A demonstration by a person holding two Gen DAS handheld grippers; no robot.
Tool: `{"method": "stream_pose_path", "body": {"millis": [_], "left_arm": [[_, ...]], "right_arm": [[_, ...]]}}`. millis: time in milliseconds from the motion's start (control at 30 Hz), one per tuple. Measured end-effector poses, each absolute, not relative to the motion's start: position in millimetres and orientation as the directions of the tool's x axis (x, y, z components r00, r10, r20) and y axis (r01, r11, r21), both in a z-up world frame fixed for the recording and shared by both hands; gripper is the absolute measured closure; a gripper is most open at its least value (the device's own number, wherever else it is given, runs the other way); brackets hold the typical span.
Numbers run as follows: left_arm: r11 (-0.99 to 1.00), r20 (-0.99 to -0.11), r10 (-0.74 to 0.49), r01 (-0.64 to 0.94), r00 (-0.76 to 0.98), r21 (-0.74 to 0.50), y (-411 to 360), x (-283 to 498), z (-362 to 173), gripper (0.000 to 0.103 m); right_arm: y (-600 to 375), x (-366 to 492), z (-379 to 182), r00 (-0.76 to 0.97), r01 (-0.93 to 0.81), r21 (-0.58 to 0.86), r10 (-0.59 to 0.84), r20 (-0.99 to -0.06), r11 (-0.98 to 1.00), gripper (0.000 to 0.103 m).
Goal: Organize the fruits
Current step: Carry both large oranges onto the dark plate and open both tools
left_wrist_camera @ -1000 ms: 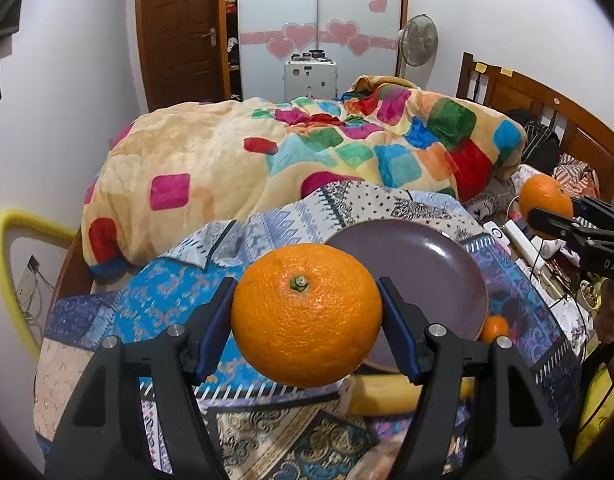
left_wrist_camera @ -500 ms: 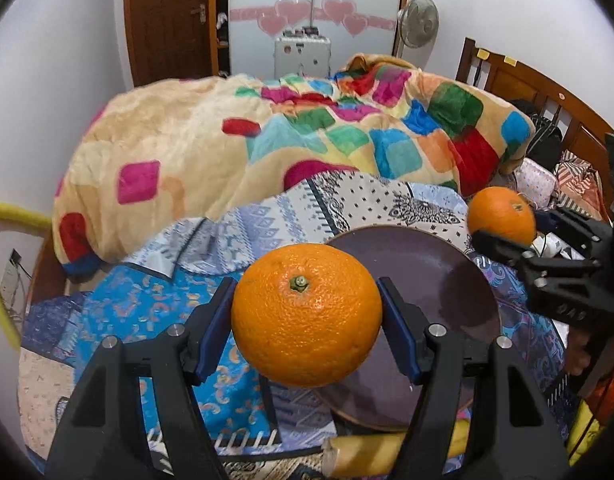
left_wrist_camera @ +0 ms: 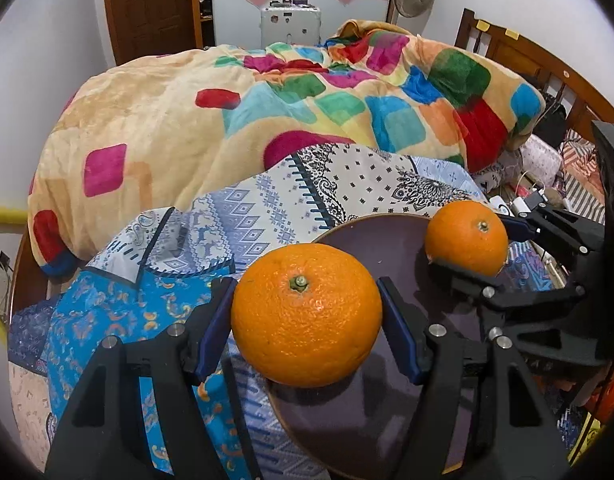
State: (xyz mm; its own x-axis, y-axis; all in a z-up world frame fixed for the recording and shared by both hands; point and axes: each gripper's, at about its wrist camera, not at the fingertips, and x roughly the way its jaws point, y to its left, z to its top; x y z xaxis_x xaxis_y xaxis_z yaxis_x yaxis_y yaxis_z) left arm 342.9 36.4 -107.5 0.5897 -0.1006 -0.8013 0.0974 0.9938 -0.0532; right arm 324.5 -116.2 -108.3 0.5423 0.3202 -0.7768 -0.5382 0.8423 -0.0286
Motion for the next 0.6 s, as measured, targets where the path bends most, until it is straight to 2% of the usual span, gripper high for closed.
{"method": "stream_pose_path", "body": {"millis": [400,500,600], "left_arm": [[0.991,-0.815,-0.108,0.126,0.569,-0.043,28.8,350.2,-116.3,0.034],[0.989,-0.815,-0.136,0.122,0.563,-0.081,32.2,349.7,-113.7,0.034],[0.989,-0.797,-0.141,0.122,0.587,-0.086,31.5,341.5,-102.4,0.032]], "right_arm": [[-109.9,320.7,-113.5,0.541,-0.569,-0.076,0.303,-0.784,0.819,0.040],[-113.4,315.6,-107.9,0.552,-0.570,-0.072,0.317,-0.772,0.818,0.033],[-114.9,309.3,-101.9,0.565,-0.569,-0.084,0.314,-0.763,0.818,0.032]]}}
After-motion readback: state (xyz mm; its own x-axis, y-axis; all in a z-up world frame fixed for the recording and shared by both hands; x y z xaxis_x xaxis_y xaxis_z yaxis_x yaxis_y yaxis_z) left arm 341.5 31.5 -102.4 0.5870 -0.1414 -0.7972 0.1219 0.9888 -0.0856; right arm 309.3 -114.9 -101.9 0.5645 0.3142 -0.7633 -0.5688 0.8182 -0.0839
